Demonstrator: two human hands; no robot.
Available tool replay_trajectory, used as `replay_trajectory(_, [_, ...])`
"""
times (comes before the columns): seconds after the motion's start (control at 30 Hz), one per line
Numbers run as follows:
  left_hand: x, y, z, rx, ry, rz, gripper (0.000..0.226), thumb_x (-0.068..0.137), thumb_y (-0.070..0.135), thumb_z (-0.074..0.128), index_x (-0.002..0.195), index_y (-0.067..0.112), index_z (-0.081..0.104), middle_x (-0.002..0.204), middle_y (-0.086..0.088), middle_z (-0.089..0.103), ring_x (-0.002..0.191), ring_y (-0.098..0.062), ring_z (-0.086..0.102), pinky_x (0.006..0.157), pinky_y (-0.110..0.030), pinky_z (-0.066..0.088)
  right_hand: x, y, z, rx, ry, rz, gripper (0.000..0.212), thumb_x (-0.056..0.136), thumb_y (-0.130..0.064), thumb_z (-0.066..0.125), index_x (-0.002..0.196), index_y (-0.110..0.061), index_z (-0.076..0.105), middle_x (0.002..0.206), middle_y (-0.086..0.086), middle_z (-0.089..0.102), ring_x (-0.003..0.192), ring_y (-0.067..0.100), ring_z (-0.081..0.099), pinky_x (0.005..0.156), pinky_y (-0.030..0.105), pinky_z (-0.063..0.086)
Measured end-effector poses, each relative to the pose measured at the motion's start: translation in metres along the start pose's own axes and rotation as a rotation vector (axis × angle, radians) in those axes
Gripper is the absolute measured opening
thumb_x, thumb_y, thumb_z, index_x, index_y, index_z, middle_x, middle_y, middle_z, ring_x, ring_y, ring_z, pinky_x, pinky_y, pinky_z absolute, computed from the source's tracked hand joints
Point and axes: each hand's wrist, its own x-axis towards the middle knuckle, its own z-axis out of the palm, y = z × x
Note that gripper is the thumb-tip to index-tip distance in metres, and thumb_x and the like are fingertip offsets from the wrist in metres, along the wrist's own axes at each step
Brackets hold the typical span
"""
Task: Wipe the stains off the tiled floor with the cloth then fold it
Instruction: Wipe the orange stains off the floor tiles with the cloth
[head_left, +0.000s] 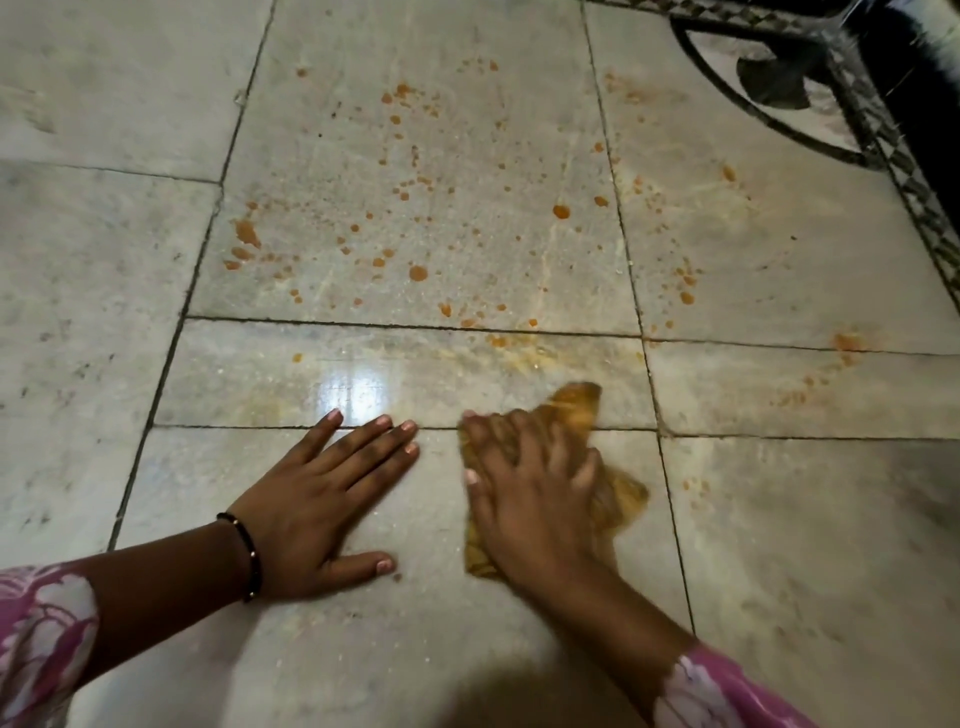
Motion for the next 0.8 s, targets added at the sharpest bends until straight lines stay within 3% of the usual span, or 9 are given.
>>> replay_trajectory(0.07, [0.0,0.0,-0.002,0.007,-0.017,-0.008,0.09,0.084,0.073,0.033,0.15,0.014,0.018,0.158,-0.006,0.017,0.145,-0.023,0.017,0.112,-0.054,0.015,0.028,-0.005,-0.006,0.031,-0.023,-0.124,0.051,0.091,-0.049,0.031,0.141,-0.042,0.032,0.142,0.007,0.042,0.125,0.035,0.037,0.097,0.063,0.028])
replay_trajectory(0.17, [0.0,0.001,-0.003,0.012,-0.03,-0.004,0.089,0.084,0.073,0.032,0.15,0.014,0.019,0.158,-0.006,0.016,0.145,-0.023,0.015,0.113,-0.053,0.014,0.062,0.041,-0.011,0.048,-0.11,0.002,0.053,0.091,-0.055,0.022,0.143,-0.044,0.024,0.152,0.004,0.024,0.133,0.033,0.021,0.105,0.056,0.018])
replay_trajectory(0.27, [0.0,0.008,-0.005,-0.038,0.004,-0.046,0.091,0.082,0.076,0.032,0.151,0.018,0.018,0.158,-0.003,0.016,0.145,-0.021,0.013,0.113,-0.05,0.013,0.03,0.091,-0.008,0.045,0.02,0.281,0.058,0.088,-0.057,0.018,0.143,-0.042,0.027,0.147,0.007,0.033,0.127,0.032,0.026,0.099,0.055,0.026])
replay_trajectory(0.33, [0.01,0.022,-0.006,-0.102,0.064,-0.07,0.091,0.081,0.078,0.033,0.15,0.019,0.021,0.158,-0.001,0.017,0.145,-0.021,0.013,0.113,-0.048,0.011,-0.015,0.086,0.0,-0.011,0.038,0.339,0.059,0.088,-0.054,0.023,0.142,-0.034,0.034,0.14,0.012,0.043,0.121,0.035,0.031,0.094,0.059,0.031])
replay_trajectory(0.47, [0.054,0.041,-0.002,-0.069,0.082,-0.019,0.096,0.08,0.08,0.028,0.15,0.015,0.021,0.158,-0.004,0.015,0.145,-0.02,0.008,0.114,-0.048,0.007,-0.05,0.05,0.008,-0.031,0.021,0.122,0.054,0.088,-0.051,0.031,0.14,-0.035,0.035,0.136,0.007,0.049,0.119,0.036,0.037,0.09,0.066,0.035])
replay_trajectory(0.57, [0.065,0.032,0.002,0.003,0.048,0.023,0.095,0.083,0.078,0.026,0.15,0.011,0.02,0.157,-0.008,0.018,0.144,-0.021,0.013,0.114,-0.049,0.01,-0.026,0.09,0.001,-0.003,-0.03,-0.012,0.053,0.09,-0.054,0.027,0.142,-0.043,0.029,0.145,0.002,0.039,0.125,0.034,0.034,0.097,0.061,0.03])
replay_trajectory(0.63, [0.063,0.029,0.004,0.015,0.043,0.054,0.093,0.084,0.075,0.028,0.15,0.011,0.021,0.157,-0.008,0.019,0.144,-0.022,0.017,0.114,-0.049,0.014,-0.022,0.132,-0.002,-0.035,-0.033,0.1,0.055,0.089,-0.055,0.024,0.143,-0.045,0.024,0.149,0.0,0.033,0.128,0.034,0.032,0.099,0.056,0.028])
replay_trajectory(0.7, [0.062,0.029,0.003,0.011,0.058,0.064,0.092,0.084,0.075,0.03,0.149,0.011,0.021,0.156,-0.008,0.02,0.144,-0.023,0.018,0.114,-0.049,0.015,-0.037,0.161,-0.001,-0.035,-0.002,0.334,0.058,0.088,-0.058,0.018,0.144,-0.047,0.017,0.15,0.0,0.03,0.131,0.034,0.029,0.101,0.055,0.026])
replay_trajectory(0.8, [0.062,0.03,0.003,0.001,0.065,0.056,0.091,0.084,0.074,0.031,0.149,0.011,0.022,0.156,-0.008,0.021,0.144,-0.023,0.018,0.114,-0.049,0.015,-0.069,0.143,0.004,-0.014,0.038,0.605,0.063,0.087,-0.058,0.011,0.146,-0.038,0.022,0.151,0.006,0.031,0.13,0.039,0.028,0.102,0.058,0.022])
